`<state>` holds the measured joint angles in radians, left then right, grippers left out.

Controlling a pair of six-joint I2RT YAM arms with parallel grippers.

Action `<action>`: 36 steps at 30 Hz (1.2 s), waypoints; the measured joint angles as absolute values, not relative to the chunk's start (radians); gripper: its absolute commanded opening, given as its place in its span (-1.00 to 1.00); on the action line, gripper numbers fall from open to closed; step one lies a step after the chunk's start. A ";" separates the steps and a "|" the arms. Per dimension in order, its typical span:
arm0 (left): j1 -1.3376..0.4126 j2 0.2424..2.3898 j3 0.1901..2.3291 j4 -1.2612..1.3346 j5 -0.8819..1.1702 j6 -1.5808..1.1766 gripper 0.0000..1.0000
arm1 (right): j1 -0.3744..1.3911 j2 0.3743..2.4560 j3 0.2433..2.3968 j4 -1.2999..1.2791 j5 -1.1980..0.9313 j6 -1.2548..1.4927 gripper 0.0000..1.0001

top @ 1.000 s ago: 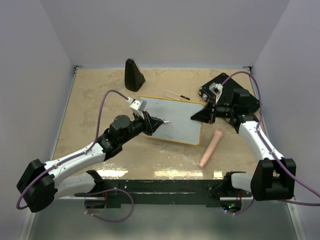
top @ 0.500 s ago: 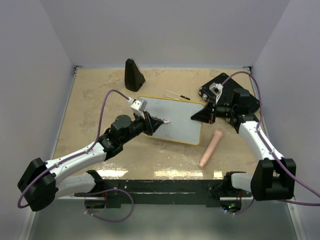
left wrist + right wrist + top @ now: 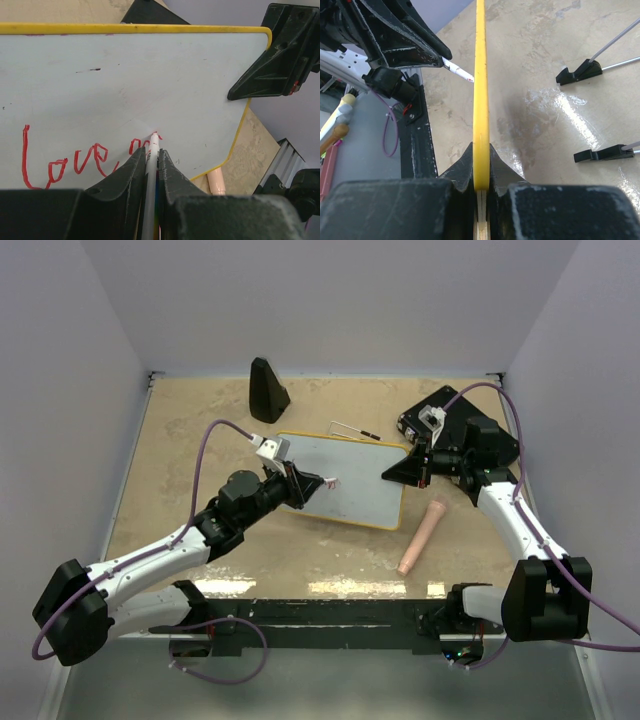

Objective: Write a sentence on the whiteboard

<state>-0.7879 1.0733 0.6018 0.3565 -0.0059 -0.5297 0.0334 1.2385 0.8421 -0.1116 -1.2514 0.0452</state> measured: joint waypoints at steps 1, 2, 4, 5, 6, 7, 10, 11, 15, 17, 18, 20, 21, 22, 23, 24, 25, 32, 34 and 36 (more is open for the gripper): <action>-0.788 1.073 0.601 0.356 -0.008 -0.530 -1.00 | 0.033 1.238 0.842 -0.111 -1.251 0.045 -1.00; -0.788 1.073 0.599 0.355 -0.009 -0.529 -1.00 | 0.033 1.238 0.842 -0.112 -1.251 0.045 -1.00; -0.788 1.069 0.594 0.351 -0.012 -0.529 -1.00 | 0.033 1.238 0.842 -0.112 -1.251 0.045 -1.00; -0.788 1.068 0.591 0.348 -0.013 -0.529 -1.00 | 0.033 1.238 0.842 -0.112 -1.251 0.045 -1.00; -0.788 1.066 0.591 0.342 -0.013 -0.529 -1.00 | 0.033 1.238 0.842 -0.112 -1.251 0.045 -1.00; -0.788 1.066 0.591 0.340 -0.013 -0.529 -1.00 | 0.033 1.238 0.842 -0.111 -1.251 0.045 -1.00; -0.788 1.064 0.591 0.332 -0.013 -0.529 -1.00 | 0.033 1.238 0.842 -0.112 -1.251 0.045 -1.00; -0.788 1.064 0.591 0.330 -0.013 -0.529 -1.00 | 0.033 1.238 0.842 -0.112 -1.251 0.045 -1.00; -0.788 1.064 0.587 0.327 -0.010 -0.529 -1.00 | 0.033 1.238 0.842 -0.112 -1.250 0.045 -1.00; -0.788 1.064 0.584 0.325 -0.006 -0.529 -1.00 | 0.033 1.238 0.842 -0.112 -1.250 0.045 -1.00; -0.788 1.065 0.583 0.325 -0.002 -0.529 -1.00 | 0.033 1.238 0.842 -0.112 -1.250 0.045 -1.00; -0.788 1.068 0.583 0.324 0.007 -0.529 -1.00 | 0.033 1.238 0.842 -0.112 -1.250 0.045 -1.00; -0.788 1.070 0.583 0.325 0.010 -0.529 -1.00 | 0.033 1.238 0.842 -0.112 -1.250 0.045 -1.00; -0.788 1.073 0.583 0.325 0.015 -0.529 -1.00 | 0.033 1.238 0.842 -0.112 -1.250 0.045 -1.00; -0.788 1.076 0.583 0.326 0.020 -0.529 -1.00 | 0.033 1.238 0.842 -0.112 -1.250 0.045 -1.00; -0.788 1.081 0.583 0.327 0.024 -0.529 -1.00 | 0.033 1.238 0.842 -0.111 -1.249 0.045 -1.00; -0.788 1.085 0.583 0.327 0.027 -0.529 -1.00 | 0.033 1.238 0.842 -0.111 -1.248 0.045 -1.00; -0.788 1.094 0.583 0.331 0.033 -0.530 -1.00 | 0.033 1.238 0.842 -0.111 -1.247 0.044 -1.00; -0.788 1.094 0.585 0.331 0.033 -0.530 -1.00 | 0.033 1.238 0.842 -0.111 -1.247 0.044 -1.00; -0.788 1.096 0.587 0.332 0.032 -0.530 -1.00 | 0.033 1.237 0.842 -0.111 -1.247 0.044 -1.00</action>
<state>-0.7879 1.0958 0.5873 0.3317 0.0319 -0.5297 0.0330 1.2369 0.8421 -0.1112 -1.2469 0.0441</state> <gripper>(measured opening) 0.182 0.055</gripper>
